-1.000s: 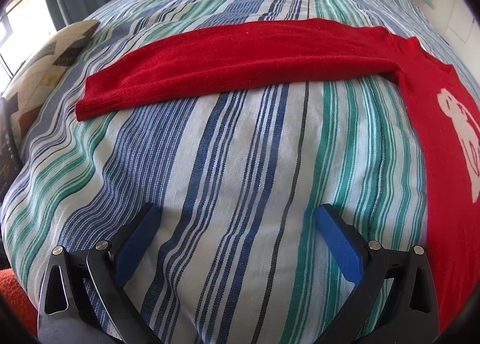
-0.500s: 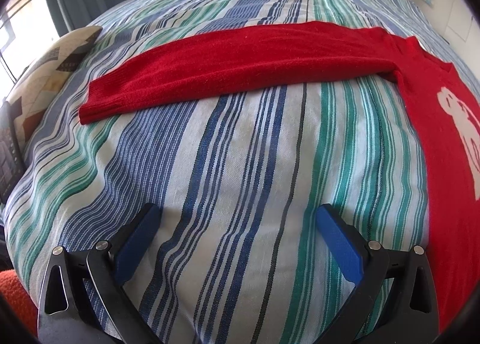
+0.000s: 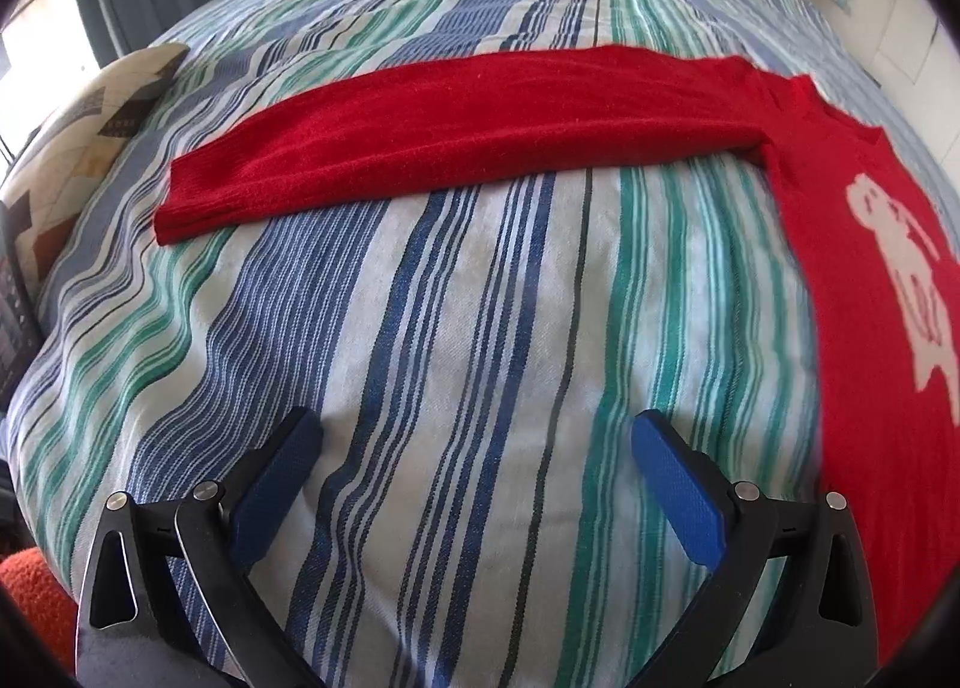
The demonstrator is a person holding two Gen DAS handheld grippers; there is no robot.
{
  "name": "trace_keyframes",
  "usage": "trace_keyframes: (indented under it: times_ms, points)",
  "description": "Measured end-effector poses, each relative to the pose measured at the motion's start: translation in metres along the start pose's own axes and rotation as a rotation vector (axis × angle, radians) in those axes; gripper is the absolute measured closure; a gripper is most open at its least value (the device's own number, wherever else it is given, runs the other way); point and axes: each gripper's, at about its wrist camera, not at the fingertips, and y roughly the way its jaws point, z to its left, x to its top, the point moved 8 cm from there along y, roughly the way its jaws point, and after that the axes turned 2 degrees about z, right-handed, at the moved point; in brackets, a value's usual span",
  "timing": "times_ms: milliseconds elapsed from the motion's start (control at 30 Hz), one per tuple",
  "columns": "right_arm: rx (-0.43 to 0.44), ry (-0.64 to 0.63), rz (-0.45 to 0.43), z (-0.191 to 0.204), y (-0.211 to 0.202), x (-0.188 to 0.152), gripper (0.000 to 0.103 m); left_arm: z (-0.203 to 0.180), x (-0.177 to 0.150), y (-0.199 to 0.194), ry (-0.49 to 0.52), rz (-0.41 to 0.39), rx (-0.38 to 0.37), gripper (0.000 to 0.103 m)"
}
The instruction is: Fold small clothes
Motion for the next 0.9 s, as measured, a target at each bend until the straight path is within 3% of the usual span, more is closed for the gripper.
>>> trace_keyframes:
  times_ms: [100,200,333,567,700,833,867,900]
  points:
    - [0.067,0.004,0.096,0.006,0.015,-0.002,0.005,-0.001,0.007,-0.021,-0.051,-0.074,-0.103,0.001]
    - [0.216,0.111,0.092,0.007,0.012,0.010,0.005,-0.001,0.011,-0.030,-0.032,-0.118,-0.063,0.001]
    - [0.373,0.347,0.091,-0.003,0.021,0.029,0.005,-0.006,0.008,-0.028,-0.005,-0.106,-0.039,0.001]
    - [0.571,0.743,0.221,-0.011,0.076,0.023,0.005,-0.002,0.008,-0.026,-0.011,-0.111,-0.024,0.001]
    - [0.562,0.808,0.249,-0.002,0.108,0.022,0.012,0.003,0.006,-0.015,-0.047,-0.075,-0.026,0.001]
    - [0.409,0.816,0.219,-0.014,0.150,0.026,0.022,0.014,0.003,-0.007,-0.101,-0.047,-0.021,0.001]
    - [0.388,0.826,0.200,-0.017,0.158,0.028,0.026,0.015,0.002,-0.006,-0.110,-0.044,-0.019,0.001]
    - [0.367,0.822,0.177,-0.019,0.164,0.031,0.040,0.017,0.001,-0.005,-0.118,-0.041,-0.018,0.001]
